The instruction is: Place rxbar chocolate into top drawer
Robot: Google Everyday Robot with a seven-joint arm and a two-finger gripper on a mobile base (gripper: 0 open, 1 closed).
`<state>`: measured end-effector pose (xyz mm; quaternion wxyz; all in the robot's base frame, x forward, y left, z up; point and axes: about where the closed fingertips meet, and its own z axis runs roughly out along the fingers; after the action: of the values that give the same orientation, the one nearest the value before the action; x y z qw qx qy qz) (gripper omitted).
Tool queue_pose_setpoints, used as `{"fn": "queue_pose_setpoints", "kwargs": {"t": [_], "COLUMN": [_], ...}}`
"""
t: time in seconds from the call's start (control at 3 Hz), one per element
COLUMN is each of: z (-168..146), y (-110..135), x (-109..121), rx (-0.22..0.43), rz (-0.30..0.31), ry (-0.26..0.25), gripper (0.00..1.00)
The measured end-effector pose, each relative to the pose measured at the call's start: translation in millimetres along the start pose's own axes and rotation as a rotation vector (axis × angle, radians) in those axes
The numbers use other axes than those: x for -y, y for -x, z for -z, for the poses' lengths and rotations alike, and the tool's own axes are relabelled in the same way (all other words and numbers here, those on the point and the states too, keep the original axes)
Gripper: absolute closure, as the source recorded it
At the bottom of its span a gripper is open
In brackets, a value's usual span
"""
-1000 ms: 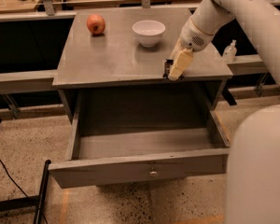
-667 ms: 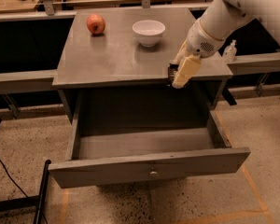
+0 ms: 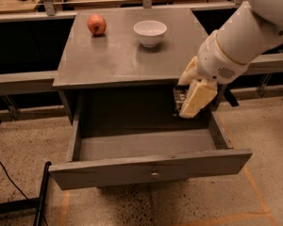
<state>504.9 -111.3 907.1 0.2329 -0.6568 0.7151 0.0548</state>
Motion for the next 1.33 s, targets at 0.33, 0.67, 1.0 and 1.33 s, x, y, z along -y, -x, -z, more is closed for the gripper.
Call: {"fn": "queue_pose_setpoints", "kwargs": {"t": [0.33,0.67,1.0,1.33], "z": [-36.2,-80.6,-104.0,-104.7], "y": [-12.2,-11.8,-16.3,-22.4], "x": [-21.7,-10.8,18.6,44.9], "rx": [-0.059,-0.072,-0.061,-0.039], "rz": [0.007,0.039,0.035,0.024], "ry": [0.028,0.013,-0.033,-0.059], "gripper": [0.59,0.36,0.12,0.0]}}
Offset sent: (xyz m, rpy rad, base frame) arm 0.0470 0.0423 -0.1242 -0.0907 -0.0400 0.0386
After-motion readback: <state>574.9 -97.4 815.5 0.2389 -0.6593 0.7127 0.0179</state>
